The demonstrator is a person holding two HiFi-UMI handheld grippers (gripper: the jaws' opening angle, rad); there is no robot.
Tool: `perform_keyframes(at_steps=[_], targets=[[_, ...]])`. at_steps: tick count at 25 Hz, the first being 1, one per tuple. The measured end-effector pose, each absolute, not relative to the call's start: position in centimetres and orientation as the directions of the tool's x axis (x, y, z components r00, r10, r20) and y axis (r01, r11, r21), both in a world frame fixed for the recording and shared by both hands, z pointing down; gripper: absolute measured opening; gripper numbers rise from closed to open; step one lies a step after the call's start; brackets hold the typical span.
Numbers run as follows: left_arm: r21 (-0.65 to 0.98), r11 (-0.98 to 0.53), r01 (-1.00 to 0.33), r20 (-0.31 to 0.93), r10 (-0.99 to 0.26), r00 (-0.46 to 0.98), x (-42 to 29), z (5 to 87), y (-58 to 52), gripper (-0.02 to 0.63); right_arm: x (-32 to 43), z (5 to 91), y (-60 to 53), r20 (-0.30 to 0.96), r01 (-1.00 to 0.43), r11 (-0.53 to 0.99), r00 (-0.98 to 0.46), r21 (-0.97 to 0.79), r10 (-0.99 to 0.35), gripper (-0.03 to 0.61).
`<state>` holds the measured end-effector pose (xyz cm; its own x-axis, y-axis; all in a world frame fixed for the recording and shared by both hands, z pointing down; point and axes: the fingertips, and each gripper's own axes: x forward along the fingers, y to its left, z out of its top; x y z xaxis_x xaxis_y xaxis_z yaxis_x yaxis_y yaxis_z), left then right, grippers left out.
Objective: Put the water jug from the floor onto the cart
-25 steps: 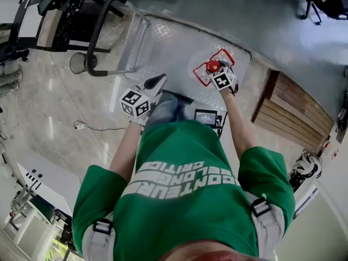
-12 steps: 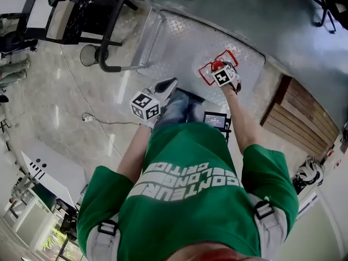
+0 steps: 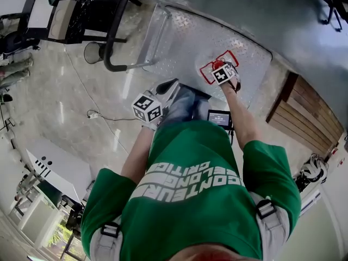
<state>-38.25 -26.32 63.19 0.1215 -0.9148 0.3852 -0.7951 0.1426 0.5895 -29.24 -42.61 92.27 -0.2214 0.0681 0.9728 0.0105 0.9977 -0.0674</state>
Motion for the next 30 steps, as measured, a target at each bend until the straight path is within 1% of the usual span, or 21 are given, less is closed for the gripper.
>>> perform_keyframes(at_steps=[3, 8, 11, 15, 19, 22, 25, 30], targets=[[0.595, 0.134, -0.793, 0.38, -0.915, 0.131, -38.3, 63.1, -26.3, 0.012, -29.0, 92.5, -41.6, 0.976, 0.019, 0.997, -0.202, -0.073, 0.076, 0.299], [0.595, 0.09, -0.799, 0.366, -0.915, 0.17, -37.7, 63.0, -26.9, 0.012, -27.9, 93.1, -40.2, 0.975, 0.013, 0.992, -0.183, -0.127, 0.127, 0.305], [0.592, 0.069, -0.803, 0.363, -0.912, 0.189, -37.5, 62.9, -27.2, 0.012, -27.5, 93.1, -40.3, 0.981, -0.006, 0.993, -0.156, -0.121, 0.118, 0.307], [0.581, 0.049, -0.812, 0.362, -0.91, 0.204, -37.4, 62.7, -27.1, 0.012, -28.6, 92.4, -39.7, 0.969, -0.002, 0.987, -0.187, -0.163, 0.16, 0.307], [0.571, 0.034, -0.82, 0.356, -0.911, 0.21, -37.5, 62.1, -27.2, 0.012, -26.1, 89.8, -40.5, 0.982, -0.04, 0.991, -0.142, -0.13, 0.123, 0.307], [0.558, 0.0, -0.83, 0.338, -0.913, 0.227, -37.4, 61.2, -28.1, 0.012, -26.2, 87.0, -41.1, 0.963, -0.048, 0.988, -0.237, -0.145, 0.13, 0.307], [0.546, -0.04, -0.837, 0.315, -0.916, 0.249, -36.8, 60.3, -29.1, 0.012, -25.0, 83.9, -42.0, 0.951, -0.068, 0.986, -0.283, -0.15, 0.125, 0.305], [0.531, -0.107, -0.84, 0.276, -0.916, 0.291, -35.4, 58.6, -31.5, 0.013, -22.9, 78.5, -45.3, 0.931, -0.08, 0.993, -0.361, -0.083, 0.049, 0.295]])
